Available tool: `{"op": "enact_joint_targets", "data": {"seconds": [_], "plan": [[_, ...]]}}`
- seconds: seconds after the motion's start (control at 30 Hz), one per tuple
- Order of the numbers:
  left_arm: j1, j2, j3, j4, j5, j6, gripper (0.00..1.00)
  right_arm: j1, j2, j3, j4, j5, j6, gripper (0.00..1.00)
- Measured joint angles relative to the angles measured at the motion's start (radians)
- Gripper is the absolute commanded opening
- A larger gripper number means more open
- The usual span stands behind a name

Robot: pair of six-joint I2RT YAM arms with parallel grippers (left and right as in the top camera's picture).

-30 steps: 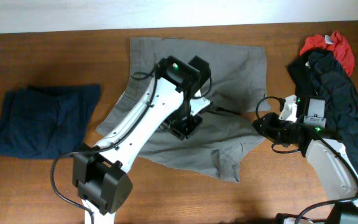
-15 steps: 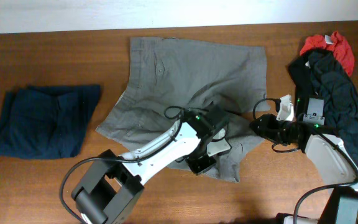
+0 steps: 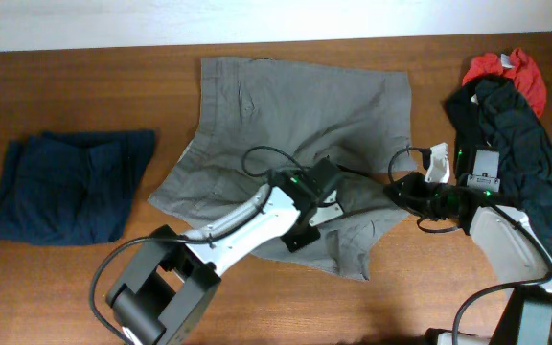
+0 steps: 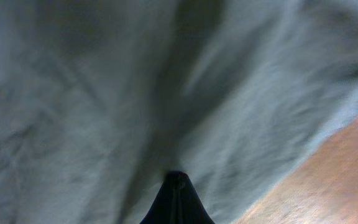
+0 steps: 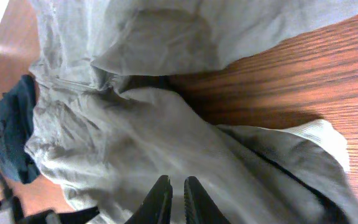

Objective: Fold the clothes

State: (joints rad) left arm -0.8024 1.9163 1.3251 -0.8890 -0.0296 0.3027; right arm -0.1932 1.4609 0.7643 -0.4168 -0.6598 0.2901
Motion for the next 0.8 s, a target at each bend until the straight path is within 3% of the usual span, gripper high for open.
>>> {"op": "enact_joint_targets", "data": {"seconds": [0.2, 0.53, 0.77, 0.8], "plan": [[0.020, 0.000, -0.077, -0.034, 0.039, 0.032, 0.00, 0.076, 0.000, 0.000, 0.013, 0.006, 0.056, 0.13], [0.033, -0.002, -0.143, -0.003, 0.071, 0.047, 0.00, 0.163, 0.012, 0.000, 0.025, 0.207, 0.138, 0.14], [0.035, -0.002, -0.113, -0.150, 0.089, 0.041, 0.01, 0.159, 0.111, 0.001, 0.036, 0.260, 0.149, 0.14], [0.029, -0.002, -0.091, -0.163, 0.094, 0.038, 0.05, 0.155, 0.120, 0.001, 0.047, 0.260, 0.145, 0.14]]}}
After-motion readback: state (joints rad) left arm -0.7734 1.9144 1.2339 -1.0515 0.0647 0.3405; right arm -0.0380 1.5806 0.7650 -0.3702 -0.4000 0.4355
